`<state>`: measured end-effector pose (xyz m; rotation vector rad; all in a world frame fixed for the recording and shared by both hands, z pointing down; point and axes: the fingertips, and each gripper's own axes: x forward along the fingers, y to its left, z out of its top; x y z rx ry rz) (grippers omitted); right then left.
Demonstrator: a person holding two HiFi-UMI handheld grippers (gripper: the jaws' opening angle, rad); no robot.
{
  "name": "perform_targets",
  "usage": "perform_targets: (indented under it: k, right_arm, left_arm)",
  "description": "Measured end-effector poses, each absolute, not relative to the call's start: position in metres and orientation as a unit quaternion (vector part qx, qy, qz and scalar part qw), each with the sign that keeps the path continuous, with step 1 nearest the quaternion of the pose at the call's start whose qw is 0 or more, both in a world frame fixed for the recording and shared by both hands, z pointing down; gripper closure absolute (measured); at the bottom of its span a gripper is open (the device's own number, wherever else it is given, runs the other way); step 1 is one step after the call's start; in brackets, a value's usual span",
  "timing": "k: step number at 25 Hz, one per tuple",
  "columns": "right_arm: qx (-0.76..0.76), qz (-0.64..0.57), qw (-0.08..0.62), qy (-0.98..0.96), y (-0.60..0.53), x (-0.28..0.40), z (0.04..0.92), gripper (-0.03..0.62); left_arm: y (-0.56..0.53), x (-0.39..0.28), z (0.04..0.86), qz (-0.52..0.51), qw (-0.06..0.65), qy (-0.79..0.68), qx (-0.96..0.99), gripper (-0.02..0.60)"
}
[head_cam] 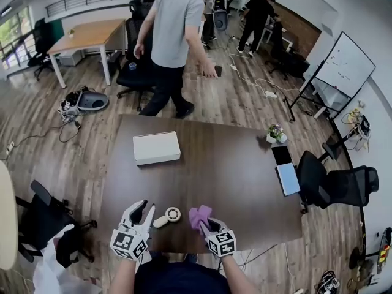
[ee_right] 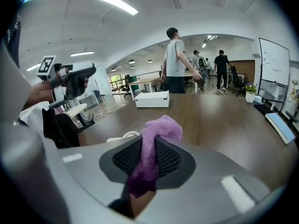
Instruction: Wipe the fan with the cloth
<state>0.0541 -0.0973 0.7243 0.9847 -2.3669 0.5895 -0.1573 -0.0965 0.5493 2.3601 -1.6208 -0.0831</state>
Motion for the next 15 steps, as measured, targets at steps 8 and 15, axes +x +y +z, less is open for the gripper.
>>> perform_targets:
  k: [8, 15]
  right_arm:
    - [0.366, 0.265, 0.3, -0.84, -0.098, 0.058, 0.787, 0.5]
    - [0.37, 0.284, 0.335, -0.819, -0.094, 0.064, 0.824, 0.494]
  left_arm:
    - [-0.074, -0.16, 0.526, -0.05, 0.115, -0.585, 0.801, 0.586]
    - [-0.061, -0.156, 0.515, -0.051, 0.111, -0.579, 0.806, 0.586]
